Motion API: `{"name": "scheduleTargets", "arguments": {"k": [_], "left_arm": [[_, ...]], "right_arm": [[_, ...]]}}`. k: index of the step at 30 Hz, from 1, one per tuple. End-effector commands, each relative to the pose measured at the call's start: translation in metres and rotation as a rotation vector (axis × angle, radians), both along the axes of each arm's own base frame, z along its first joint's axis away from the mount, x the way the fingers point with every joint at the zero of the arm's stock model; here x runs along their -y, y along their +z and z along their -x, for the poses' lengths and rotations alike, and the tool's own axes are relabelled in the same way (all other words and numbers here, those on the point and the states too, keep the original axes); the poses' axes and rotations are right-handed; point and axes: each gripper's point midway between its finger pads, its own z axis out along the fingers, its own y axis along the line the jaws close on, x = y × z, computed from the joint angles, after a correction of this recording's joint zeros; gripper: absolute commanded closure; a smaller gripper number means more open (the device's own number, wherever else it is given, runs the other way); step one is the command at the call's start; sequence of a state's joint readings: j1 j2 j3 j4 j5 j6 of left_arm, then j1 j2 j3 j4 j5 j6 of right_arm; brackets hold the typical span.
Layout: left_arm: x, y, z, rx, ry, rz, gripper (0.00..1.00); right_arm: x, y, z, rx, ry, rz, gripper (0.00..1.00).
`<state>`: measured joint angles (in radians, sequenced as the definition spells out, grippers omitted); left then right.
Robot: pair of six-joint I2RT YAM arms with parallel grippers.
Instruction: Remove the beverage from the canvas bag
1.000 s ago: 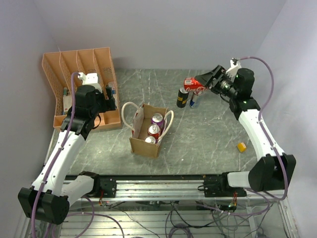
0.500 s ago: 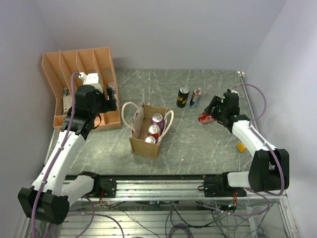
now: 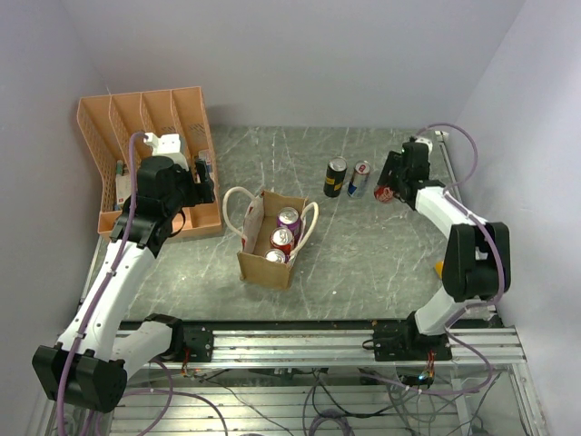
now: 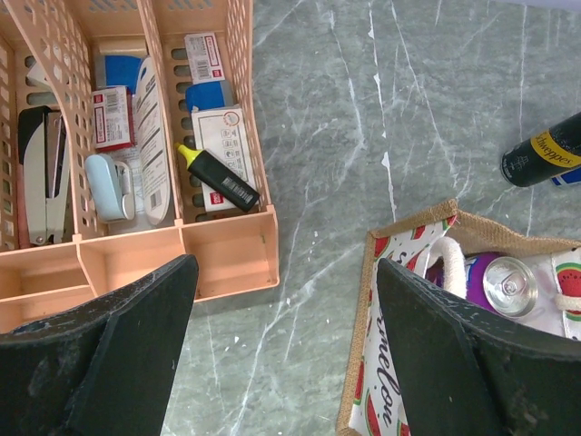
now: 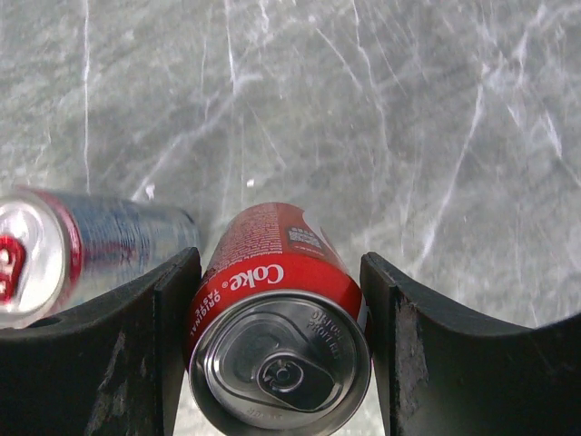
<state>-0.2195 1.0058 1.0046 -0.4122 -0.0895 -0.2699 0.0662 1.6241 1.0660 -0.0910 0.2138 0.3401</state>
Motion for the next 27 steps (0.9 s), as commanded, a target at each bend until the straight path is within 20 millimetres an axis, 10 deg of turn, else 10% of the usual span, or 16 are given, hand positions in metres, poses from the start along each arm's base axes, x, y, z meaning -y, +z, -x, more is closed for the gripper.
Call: {"name": "scheduleTargets", "arguments": {"k": [1, 13, 27], "left_arm": [[0.004, 0.015, -0.001, 0.046, -0.016, 0.03, 0.1], [0.005, 0.013, -0.001, 0.041, -0.017, 0.026, 0.1], [0.006, 0.012, -0.002, 0.038, -0.023, 0.024, 0.1]], "right_arm": [[0.002, 0.019, -0.04, 0.072, 0.033, 0.053, 1.0], [-0.004, -0.009, -0.056, -0.025, 0.094, 0.068, 1.0], [-0.01, -0.019, -0.056, -0.099, 0.105, 0.05, 0.44]]}}
